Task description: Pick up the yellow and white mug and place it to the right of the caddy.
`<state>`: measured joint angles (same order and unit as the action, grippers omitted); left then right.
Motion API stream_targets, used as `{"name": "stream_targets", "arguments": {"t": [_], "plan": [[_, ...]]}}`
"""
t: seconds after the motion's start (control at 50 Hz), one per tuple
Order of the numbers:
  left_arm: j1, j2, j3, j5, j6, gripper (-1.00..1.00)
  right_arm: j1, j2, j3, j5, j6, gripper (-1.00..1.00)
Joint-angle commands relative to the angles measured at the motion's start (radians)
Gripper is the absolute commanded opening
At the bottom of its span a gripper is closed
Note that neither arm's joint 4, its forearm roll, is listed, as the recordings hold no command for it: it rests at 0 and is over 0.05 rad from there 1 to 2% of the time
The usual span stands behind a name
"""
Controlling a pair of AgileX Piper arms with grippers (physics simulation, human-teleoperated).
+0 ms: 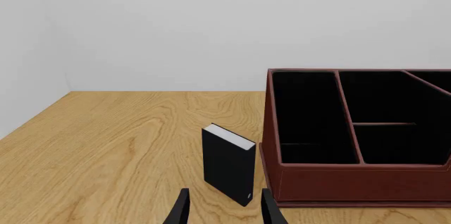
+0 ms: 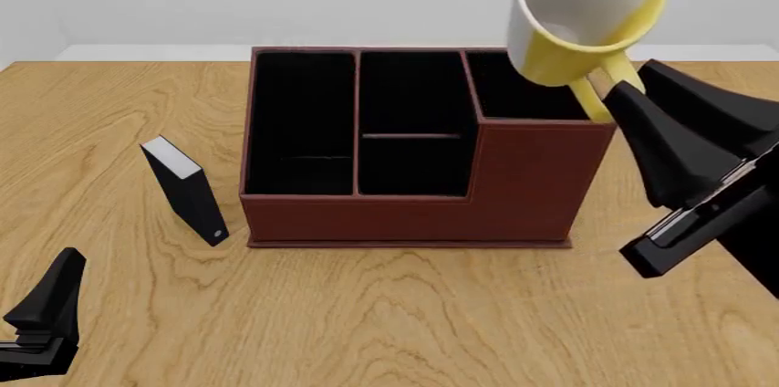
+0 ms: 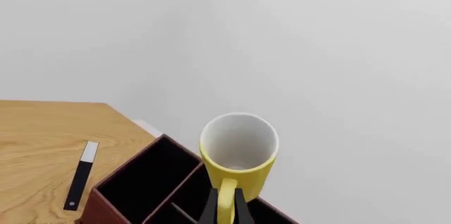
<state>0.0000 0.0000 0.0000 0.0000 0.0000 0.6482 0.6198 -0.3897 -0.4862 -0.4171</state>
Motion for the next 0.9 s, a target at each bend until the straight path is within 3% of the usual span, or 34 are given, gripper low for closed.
{"name": "stream_targets", "arguments": {"t": [0.02,0.9], "plan": [[0.000,0.000,0.000,0.000,0.000,1.00,-0.037,-0.035,0.002,0.026,0.008,-1.00],[0.000,0.000,0.000,0.000,0.000,1.00,-0.164,-0.152,-0.019,0.148,0.044,-1.00]]}}
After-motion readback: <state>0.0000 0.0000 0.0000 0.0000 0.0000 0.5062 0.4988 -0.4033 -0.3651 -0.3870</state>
